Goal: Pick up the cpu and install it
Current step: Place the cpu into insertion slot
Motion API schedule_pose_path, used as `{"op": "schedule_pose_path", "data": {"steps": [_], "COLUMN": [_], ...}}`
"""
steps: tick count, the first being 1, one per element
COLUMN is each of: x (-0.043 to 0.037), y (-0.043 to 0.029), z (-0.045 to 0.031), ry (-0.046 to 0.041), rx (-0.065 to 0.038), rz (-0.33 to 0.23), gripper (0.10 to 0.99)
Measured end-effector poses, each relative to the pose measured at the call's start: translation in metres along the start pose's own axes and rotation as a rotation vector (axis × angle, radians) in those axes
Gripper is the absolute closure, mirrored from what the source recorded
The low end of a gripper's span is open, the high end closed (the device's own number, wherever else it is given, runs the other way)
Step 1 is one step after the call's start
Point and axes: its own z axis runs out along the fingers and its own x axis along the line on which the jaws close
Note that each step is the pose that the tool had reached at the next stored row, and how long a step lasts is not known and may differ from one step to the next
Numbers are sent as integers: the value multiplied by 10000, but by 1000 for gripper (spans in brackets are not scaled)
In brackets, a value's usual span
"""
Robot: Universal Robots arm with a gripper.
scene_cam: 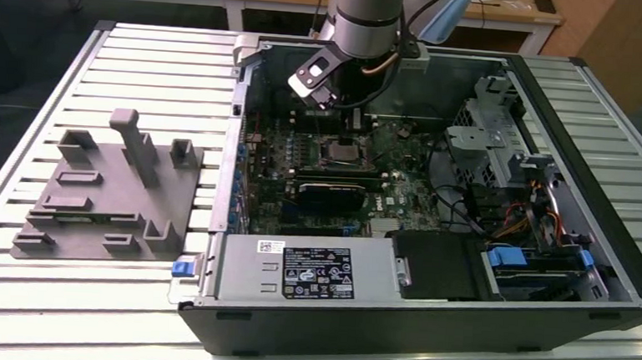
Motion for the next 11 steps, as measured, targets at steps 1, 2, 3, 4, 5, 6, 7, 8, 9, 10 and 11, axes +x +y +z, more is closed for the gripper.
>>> {"op": "schedule_pose_path", "data": {"steps": [1,2,3,4,5,6,7,8,9,10,11], "x": [0,0,0,0,0,0,0,0,0,0,0], "y": [0,0,0,0,0,0,0,0,0,0,0], "z": [-2,-4,-7,-9,-11,-14,-18,-18,-19,-20,-21], "ry": [-1,0,-2,-1,0,1,0,1,0,-1,0], "rx": [1,0,2,0,0,0,0,0,0,1,0], "rz": [1,0,1,1,0,0,1,1,1,1,1], "gripper": [980,980,980,980,980,980,980,980,980,980,980]}}
